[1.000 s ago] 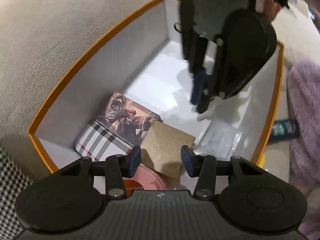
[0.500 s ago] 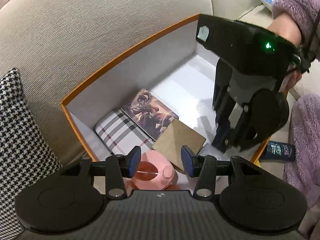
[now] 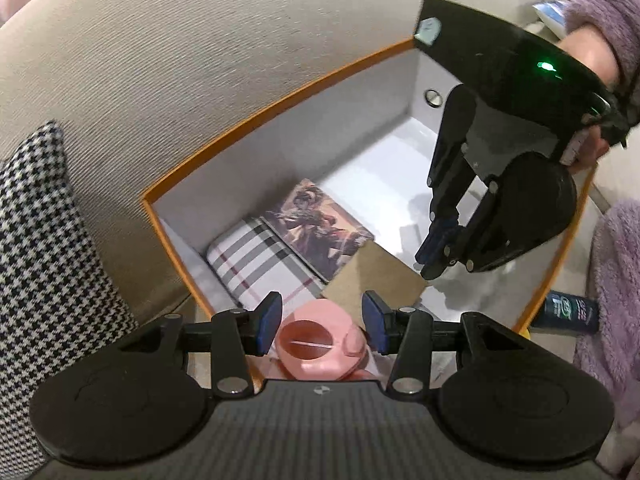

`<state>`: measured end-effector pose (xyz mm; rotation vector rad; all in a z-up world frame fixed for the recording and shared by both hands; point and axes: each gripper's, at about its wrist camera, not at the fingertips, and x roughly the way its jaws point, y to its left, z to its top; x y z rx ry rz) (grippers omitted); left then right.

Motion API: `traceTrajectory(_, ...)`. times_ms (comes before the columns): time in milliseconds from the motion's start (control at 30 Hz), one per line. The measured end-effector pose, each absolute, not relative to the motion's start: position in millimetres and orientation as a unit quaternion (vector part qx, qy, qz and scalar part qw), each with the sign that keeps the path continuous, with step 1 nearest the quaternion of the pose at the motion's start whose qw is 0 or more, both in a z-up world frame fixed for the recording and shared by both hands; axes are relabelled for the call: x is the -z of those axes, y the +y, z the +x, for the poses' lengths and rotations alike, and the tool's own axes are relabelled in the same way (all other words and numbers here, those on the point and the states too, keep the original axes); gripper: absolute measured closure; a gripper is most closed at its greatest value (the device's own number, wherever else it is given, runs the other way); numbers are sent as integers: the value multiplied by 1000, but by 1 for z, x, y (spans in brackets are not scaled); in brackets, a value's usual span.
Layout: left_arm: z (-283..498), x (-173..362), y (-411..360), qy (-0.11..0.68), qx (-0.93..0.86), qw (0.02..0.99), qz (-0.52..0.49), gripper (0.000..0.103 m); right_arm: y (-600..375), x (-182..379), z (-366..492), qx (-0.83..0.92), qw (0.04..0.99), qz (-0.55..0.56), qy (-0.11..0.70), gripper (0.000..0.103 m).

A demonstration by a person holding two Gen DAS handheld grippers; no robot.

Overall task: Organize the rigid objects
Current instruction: 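Move both tools back down to the remaining items on the sofa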

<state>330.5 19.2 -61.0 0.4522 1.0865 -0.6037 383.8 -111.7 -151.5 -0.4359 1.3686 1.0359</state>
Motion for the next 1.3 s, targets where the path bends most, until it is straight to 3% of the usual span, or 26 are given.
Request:
traceTrajectory(367,319,49,22,498,275,795,209,48,-93,138,370,-451,642,-214,583,97)
traceTrajectory(800,214,-21,45,437,253,861,54,48,-154,17,279,-418,775,-114,460,95)
traceTrajectory(933,178,-6,59,455,198,868,-5,48,-155,15,229,-415,796,-76,435,95)
traceTrajectory(1100,147,45,77,486,121,859,-107,48,-141,57,190,-400,792,-30,461,93)
traceTrajectory(1233,137,95,87,520,49,831,-192,48,-123,95,173,-357,805,-25,473,77)
traceTrajectory(1300,136,117,90,535,32,815,-220,48,-114,108,170,-344,811,-25,473,75)
